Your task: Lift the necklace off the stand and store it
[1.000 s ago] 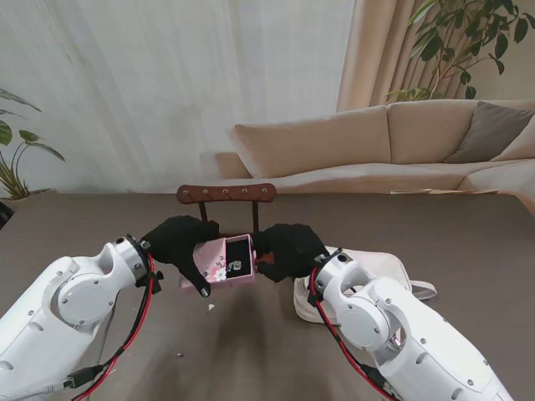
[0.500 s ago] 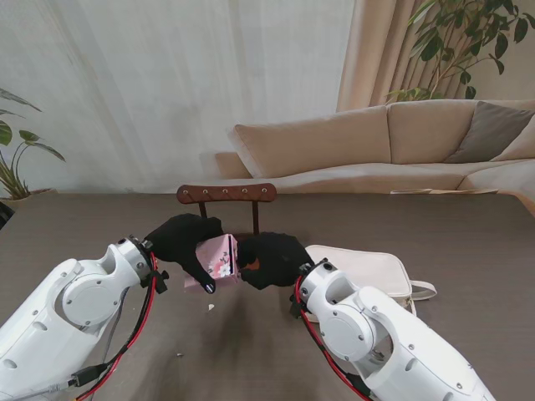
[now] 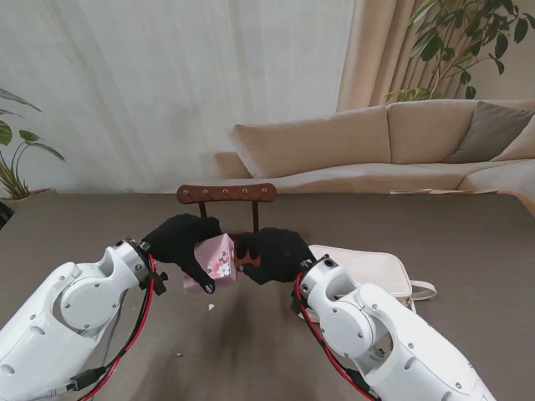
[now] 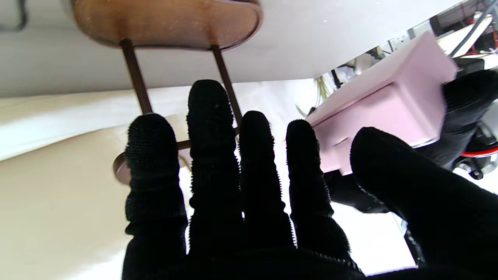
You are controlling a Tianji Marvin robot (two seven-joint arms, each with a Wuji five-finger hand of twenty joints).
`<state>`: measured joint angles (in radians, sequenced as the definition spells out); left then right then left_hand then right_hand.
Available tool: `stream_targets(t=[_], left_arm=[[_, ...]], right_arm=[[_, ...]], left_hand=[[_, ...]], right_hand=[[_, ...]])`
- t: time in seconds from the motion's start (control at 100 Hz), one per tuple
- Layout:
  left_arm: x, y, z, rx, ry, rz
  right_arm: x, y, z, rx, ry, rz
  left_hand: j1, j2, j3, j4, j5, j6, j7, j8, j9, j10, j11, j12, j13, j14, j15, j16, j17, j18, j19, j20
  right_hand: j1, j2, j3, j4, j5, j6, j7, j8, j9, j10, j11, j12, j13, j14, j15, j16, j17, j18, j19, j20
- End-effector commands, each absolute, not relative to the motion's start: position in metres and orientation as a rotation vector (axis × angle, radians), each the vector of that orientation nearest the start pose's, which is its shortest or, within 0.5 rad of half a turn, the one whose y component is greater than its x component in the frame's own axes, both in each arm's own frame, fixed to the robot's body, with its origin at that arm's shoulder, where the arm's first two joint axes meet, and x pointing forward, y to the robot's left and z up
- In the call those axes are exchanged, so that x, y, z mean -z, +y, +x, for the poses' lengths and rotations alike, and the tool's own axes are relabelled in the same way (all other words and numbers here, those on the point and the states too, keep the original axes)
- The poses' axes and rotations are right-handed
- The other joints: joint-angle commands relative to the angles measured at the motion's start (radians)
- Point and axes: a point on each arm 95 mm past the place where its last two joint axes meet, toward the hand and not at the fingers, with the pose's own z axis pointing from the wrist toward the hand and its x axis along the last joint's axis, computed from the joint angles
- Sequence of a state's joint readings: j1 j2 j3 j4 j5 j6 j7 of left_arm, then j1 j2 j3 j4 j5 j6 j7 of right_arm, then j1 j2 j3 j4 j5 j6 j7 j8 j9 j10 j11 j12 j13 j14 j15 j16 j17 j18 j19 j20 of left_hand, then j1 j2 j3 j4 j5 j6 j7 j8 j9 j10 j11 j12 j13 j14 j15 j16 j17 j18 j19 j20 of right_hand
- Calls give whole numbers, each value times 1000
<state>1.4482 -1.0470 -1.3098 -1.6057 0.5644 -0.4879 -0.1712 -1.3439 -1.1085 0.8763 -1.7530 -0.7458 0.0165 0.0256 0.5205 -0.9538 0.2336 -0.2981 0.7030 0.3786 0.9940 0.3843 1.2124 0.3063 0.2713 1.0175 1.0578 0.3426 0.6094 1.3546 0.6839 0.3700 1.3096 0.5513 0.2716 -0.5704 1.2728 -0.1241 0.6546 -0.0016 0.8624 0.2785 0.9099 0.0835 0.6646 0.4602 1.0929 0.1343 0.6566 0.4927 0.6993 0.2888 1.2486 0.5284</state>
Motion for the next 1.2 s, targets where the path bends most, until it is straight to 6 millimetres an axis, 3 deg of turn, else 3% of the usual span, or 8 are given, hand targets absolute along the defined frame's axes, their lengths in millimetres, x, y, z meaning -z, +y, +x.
stream_targets(t=[0.0,0.34,0.53,0.7,0.8,0.83,0.93,1.19], left_arm=[[250,4,422,2064,1615,-1123],[249,4,419,2061,1611,-1126],[248,5,417,2060,1608,-1123],[247,6,416,2059,1609,-1120],[247,6,416,2058,1610,-1118],[247,6,416,2058,1611,-1118],[247,6,415,2055,1614,-1122],[247,6,412,2058,1604,-1138]], right_arm=[[244,134,393,-1915,1607,1105],[240,89,413,-1751,1641,1007],[251,54,418,-1633,1767,898],[263,24,420,-1520,1862,828],[270,10,421,-1470,1889,812],[272,6,421,-1454,1895,803],[276,-5,423,-1407,1914,794],[278,-24,421,-1333,1953,827]], left_hand=[[492,147,706,101,73,-141,440,62,53,-68,38,24,107,-81,214,34,18,-38,-29,1],[494,150,704,102,71,-140,439,62,51,-65,37,26,107,-80,214,34,14,-36,-29,3],[494,151,703,103,70,-139,439,62,50,-69,37,26,104,-79,212,33,12,-38,-30,4],[494,151,702,103,70,-140,439,63,49,-67,37,26,104,-79,212,33,10,-37,-29,5],[495,151,702,103,70,-140,439,63,50,-67,37,26,104,-79,212,33,10,-37,-29,5],[495,151,701,103,70,-140,438,63,50,-68,37,26,104,-79,212,33,10,-36,-29,5],[493,151,701,103,70,-140,438,63,50,-68,37,26,104,-79,212,33,10,-36,-29,5],[496,152,701,104,71,-139,438,63,49,-66,37,27,104,-79,212,33,9,-35,-29,6]], right_hand=[[-28,29,-22,24,-40,-6,-13,9,-30,21,-4,3,10,15,8,4,-175,8,-3,-7],[-82,9,-113,14,-83,-14,-45,21,-126,24,-27,-9,-116,41,-74,-28,-267,7,-86,-30],[-139,14,-255,6,-128,-38,-93,35,-225,15,-71,-37,-268,51,-229,-105,-382,1,-239,-78],[-161,62,-393,10,-172,-46,-138,36,-302,13,-122,-72,-371,54,-337,-164,-458,-8,-356,-117],[-149,141,-572,37,-211,-37,-171,25,-354,19,-151,-102,-431,61,-389,-195,-508,-4,-436,-135],[-181,147,-607,52,-225,-31,-180,20,-372,25,-163,-111,-453,65,-405,-204,-523,-4,-457,-139],[-289,112,-514,64,-279,-3,-216,-4,-425,38,-201,-147,-513,79,-458,-236,-569,6,-540,-157],[-382,155,-500,58,-410,101,-250,-66,-532,81,-258,-215,-642,109,-560,-309,-664,13,-739,-188]])
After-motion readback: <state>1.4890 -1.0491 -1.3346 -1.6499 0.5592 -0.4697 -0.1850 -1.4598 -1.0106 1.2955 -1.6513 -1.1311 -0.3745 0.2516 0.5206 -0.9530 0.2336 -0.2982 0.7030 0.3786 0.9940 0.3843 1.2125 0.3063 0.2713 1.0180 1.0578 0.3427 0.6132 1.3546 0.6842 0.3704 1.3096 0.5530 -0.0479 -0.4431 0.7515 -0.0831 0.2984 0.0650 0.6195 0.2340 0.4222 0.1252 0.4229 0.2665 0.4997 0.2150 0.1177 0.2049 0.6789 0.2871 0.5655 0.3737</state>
